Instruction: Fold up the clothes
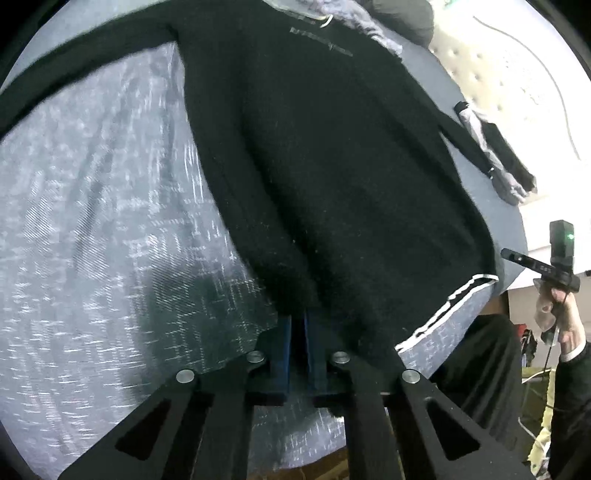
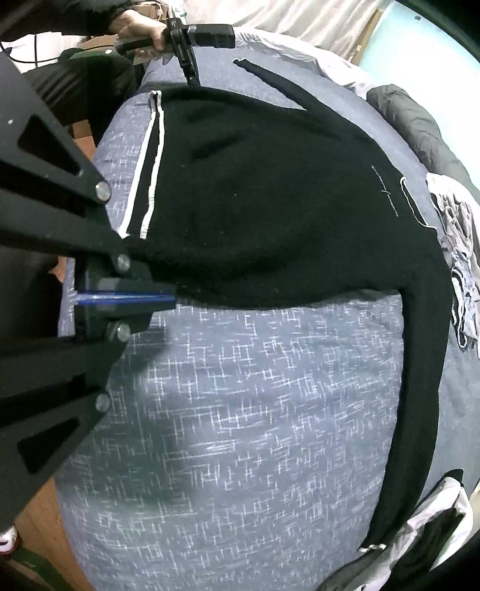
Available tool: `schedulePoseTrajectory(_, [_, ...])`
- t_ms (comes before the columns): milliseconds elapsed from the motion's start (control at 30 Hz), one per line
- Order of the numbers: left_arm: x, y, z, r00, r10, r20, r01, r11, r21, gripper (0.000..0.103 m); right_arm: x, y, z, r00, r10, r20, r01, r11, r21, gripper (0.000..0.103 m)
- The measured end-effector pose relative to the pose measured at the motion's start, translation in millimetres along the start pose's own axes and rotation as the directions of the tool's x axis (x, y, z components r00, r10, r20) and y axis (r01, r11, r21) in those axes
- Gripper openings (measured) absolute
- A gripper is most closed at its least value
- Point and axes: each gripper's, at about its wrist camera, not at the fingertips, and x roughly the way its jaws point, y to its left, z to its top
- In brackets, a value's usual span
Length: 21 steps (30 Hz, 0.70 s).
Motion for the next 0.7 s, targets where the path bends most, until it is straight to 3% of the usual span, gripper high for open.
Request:
schedulePoseTrajectory(167, [-24,1,0,0.999,0.003,0.032,-0.004,1.000,0.014,0.006,-5,0,4,1.000,-0.009,0.008,0.009,1.000,-0.009,0.001])
schedulePoseTrajectory(400, [-3,14,1,1.000,0.014,-0.016,-0.014,0.999,-0.047,0.007,2,10,5,1.000,-0.004,-0.021,0.004,0.999,-0.033,0.001])
schedulePoseTrajectory(467, [-1,11,0,1.000,0.016,-0.024,-0.017,0.999,-0.042,0.008,5,12,3,0.999,-0.008,-0.033,0.007,0.999,-0.036,0.008])
schedulePoseTrajectory(533, [-4,8,1,1.000,0.004,-0.012,-0.005,0.999,-0.048,0.023,7,12,2,0.999,-0.015,-0.048,0.013,0.999,-0.036,0.039])
schedulePoseTrajectory(633, [-8,3,2,1.000,-0.017,-0.007,0.017,0.999,-0.049,0.041,10,11,1,0.998,-0.018,-0.057,0.016,0.999,-0.031,0.042])
schedulePoseTrajectory(700, [-6,-2,0,0.999,-0.029,-0.018,0.028,0.999,-0.042,0.045,11,9,3,0.998,-0.016,-0.056,0.014,1.000,-0.021,0.042])
